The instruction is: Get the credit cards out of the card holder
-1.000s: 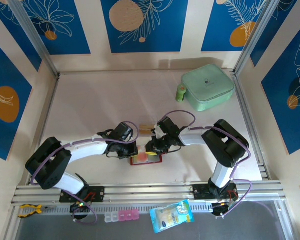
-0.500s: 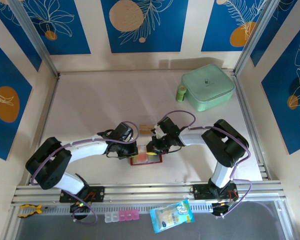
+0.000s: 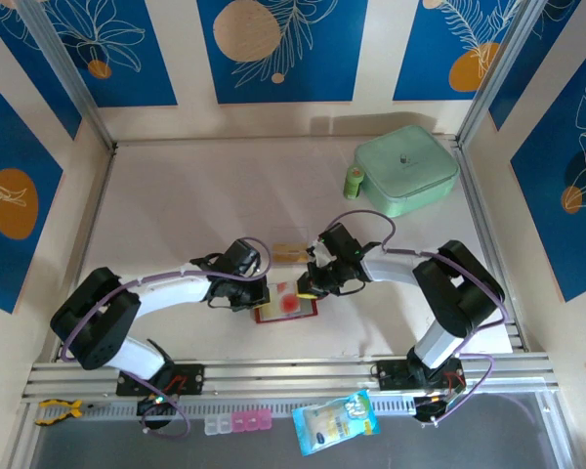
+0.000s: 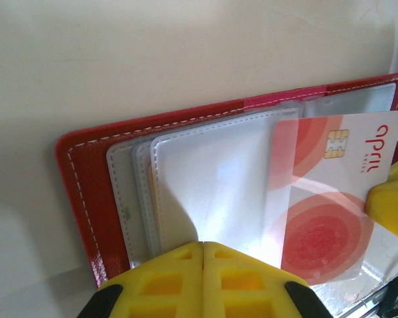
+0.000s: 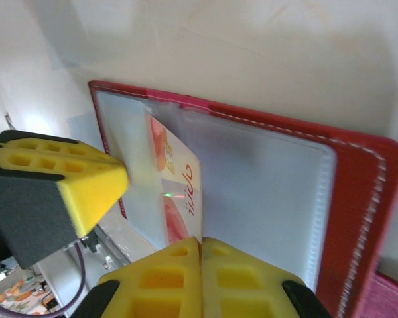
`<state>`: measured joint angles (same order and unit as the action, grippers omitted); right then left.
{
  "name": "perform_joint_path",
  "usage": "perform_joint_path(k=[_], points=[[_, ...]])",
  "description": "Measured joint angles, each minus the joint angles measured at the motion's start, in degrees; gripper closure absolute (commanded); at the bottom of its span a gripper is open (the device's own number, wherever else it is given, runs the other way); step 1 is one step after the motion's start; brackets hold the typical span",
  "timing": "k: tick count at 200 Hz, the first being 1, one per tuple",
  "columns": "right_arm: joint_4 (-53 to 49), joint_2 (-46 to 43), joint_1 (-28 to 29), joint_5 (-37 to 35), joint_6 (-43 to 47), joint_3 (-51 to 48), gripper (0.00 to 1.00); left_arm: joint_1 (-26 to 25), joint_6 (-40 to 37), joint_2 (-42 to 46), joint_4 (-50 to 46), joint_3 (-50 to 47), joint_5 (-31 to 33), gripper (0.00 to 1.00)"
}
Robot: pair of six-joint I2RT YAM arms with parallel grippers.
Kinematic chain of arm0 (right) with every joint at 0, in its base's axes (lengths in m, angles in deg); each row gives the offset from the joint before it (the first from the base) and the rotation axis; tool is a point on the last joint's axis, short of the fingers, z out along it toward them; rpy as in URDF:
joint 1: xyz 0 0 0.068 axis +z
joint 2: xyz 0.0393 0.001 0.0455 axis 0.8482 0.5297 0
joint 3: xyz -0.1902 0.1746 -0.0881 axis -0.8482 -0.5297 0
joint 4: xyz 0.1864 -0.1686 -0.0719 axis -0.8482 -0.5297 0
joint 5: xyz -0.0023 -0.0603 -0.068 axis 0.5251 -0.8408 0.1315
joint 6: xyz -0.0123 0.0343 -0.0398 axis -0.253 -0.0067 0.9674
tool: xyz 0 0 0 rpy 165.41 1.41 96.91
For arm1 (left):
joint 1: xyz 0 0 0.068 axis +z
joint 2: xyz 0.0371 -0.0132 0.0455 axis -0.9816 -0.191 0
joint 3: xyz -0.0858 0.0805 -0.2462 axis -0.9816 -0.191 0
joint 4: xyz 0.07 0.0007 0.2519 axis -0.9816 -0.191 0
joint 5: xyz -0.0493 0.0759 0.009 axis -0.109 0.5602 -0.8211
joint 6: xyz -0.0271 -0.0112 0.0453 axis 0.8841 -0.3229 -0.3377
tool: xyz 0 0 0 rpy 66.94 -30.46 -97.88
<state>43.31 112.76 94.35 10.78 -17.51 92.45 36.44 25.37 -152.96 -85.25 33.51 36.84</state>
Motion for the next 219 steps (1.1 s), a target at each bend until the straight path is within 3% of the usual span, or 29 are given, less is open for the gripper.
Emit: perform_joint_path(k=[107, 148, 187, 219], points=[[-8.63, -0.85, -0.04, -4.31, 5.29, 3.19, 0.94, 0.00, 0.00, -0.04, 0.11, 0.00, -0.02, 0.98], [-9.51, -0.85, 0.04, -4.96, 5.73, 3.89, 0.93, 0.00, 0.00, -0.04, 0.11, 0.00, -0.02, 0.98], [-9.46, -0.85, 0.92, -5.25, 5.09, 4.11, 0.86, 0.00, -0.02, -0.07, 0.11, 0.00, -0.02, 0.98], [-8.94, -0.85, 1.84, -5.25, 4.07, 4.13, 0.87, 0.00, 0.00, -0.09, 0.13, 0.00, -0.02, 0.98]])
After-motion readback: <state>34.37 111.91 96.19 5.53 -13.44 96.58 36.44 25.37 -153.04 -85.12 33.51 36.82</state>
